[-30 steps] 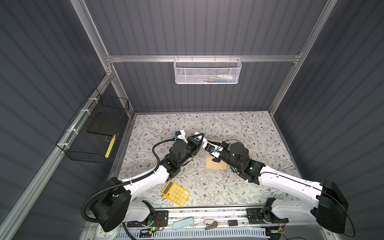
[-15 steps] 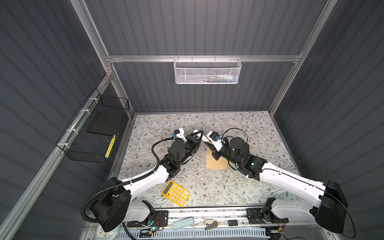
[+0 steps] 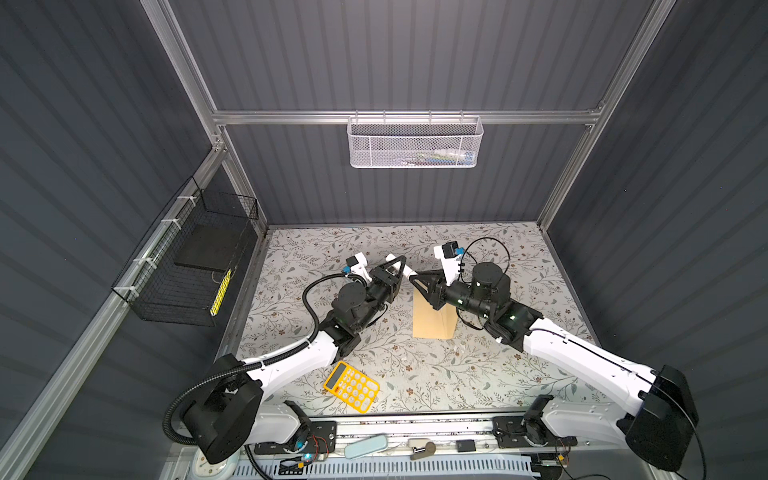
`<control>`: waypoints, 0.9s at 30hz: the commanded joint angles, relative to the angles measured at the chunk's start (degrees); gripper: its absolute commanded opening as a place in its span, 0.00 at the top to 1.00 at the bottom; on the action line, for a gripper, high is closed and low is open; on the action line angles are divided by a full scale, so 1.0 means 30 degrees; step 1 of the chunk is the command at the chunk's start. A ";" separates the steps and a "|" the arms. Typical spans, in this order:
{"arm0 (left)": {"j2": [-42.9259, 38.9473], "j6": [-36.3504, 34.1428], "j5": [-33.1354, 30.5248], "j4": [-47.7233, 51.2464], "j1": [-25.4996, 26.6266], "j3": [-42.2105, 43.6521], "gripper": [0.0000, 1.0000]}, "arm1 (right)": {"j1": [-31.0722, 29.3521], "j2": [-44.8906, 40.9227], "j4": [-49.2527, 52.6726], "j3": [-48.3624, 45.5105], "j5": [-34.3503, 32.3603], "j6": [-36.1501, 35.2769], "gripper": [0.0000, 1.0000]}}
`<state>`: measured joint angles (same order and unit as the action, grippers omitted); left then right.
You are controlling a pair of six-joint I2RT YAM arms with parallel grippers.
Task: Place the letter into the envelope and seal it
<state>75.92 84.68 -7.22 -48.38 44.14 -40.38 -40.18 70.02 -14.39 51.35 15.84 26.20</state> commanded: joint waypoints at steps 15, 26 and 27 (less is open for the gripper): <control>0.0679 -0.1363 -0.0122 -0.3519 0.0433 0.0571 1.00 | 0.1737 0.2426 -0.7400 -0.1844 0.1906 1.6911 0.78; 0.0738 -0.1600 -0.0273 -0.3772 0.0458 0.0742 1.00 | 0.2038 0.3358 -0.9589 -0.2469 0.2314 1.9975 0.79; 0.0710 -0.1607 -0.0312 -0.3784 0.0457 0.0758 1.00 | 0.2050 0.3366 -0.9595 -0.2518 0.2337 2.0050 0.79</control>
<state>78.46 81.82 -13.15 -55.07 43.81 -38.48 -35.51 78.83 -41.43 44.25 26.81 82.78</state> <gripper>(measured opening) 0.271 0.238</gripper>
